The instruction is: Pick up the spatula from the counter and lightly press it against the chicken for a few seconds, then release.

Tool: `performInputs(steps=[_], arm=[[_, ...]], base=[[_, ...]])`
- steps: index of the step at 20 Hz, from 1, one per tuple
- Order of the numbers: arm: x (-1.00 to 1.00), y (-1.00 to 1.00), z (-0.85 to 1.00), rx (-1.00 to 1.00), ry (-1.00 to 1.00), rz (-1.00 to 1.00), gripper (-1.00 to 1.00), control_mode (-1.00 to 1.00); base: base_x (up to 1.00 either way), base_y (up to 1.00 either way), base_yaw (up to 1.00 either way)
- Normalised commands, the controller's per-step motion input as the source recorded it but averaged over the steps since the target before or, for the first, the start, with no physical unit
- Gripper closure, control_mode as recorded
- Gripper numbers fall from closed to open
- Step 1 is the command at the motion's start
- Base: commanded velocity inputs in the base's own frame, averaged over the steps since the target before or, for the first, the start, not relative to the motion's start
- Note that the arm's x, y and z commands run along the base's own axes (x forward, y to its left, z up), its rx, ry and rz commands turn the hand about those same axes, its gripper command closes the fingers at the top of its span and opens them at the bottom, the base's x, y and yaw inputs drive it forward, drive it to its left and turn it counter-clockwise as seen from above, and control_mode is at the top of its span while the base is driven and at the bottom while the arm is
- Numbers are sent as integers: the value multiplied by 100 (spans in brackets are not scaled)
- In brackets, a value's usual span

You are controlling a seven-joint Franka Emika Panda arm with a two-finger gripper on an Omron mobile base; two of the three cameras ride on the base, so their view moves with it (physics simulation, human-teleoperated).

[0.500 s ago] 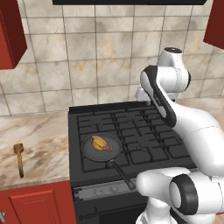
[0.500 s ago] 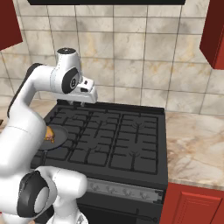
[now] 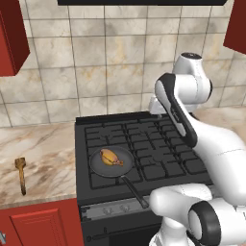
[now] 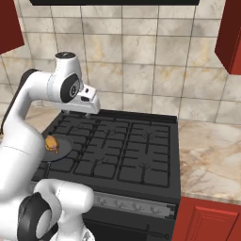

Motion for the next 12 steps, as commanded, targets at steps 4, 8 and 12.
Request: performInputs(steps=[4,8,12], arm=[[-37,38,-1,0,0,-2,-100,-100],[-40,34,0,0,0,0,-100,-100],[-47,28,0,0,0,0,-100,-100]], base=[[0,0,0],[0,0,0],[0,0,0]])
